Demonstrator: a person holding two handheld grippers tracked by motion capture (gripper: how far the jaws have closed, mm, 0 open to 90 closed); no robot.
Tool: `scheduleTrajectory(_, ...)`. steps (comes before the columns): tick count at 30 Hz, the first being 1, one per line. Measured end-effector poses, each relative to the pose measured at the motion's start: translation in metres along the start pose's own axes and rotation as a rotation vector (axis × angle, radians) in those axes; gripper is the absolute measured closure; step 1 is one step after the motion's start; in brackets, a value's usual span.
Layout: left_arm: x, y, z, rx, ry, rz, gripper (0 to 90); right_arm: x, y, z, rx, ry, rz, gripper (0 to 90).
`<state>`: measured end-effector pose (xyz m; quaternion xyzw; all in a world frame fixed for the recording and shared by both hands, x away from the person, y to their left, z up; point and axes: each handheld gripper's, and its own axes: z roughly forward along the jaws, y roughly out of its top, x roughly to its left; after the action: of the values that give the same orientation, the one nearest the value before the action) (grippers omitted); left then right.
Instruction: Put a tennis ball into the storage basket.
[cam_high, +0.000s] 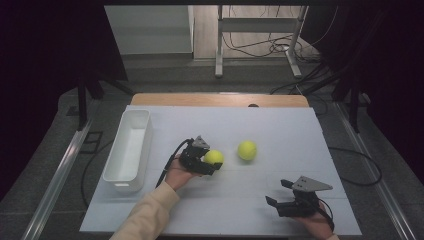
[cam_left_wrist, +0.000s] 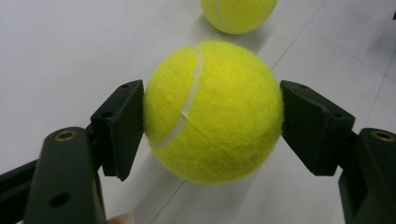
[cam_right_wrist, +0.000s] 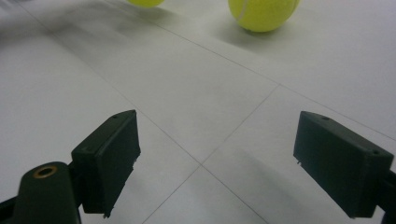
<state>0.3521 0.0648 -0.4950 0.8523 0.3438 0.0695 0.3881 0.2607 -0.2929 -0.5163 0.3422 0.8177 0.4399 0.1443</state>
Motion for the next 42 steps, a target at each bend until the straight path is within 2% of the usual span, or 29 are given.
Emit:
scheduleTrajectory(19,-0.005,0.007,-0.016,-0.043,-0.001,0.017,26.8,0.001,0.000,0.000,-0.004,0.003,0.001,14.8)
scheduleTrajectory(42,-0.003,0.010,-0.035,-0.097,0.011,0.019,26.8,0.000,0.000,0.000,-0.002,-0.005,-0.001,14.9)
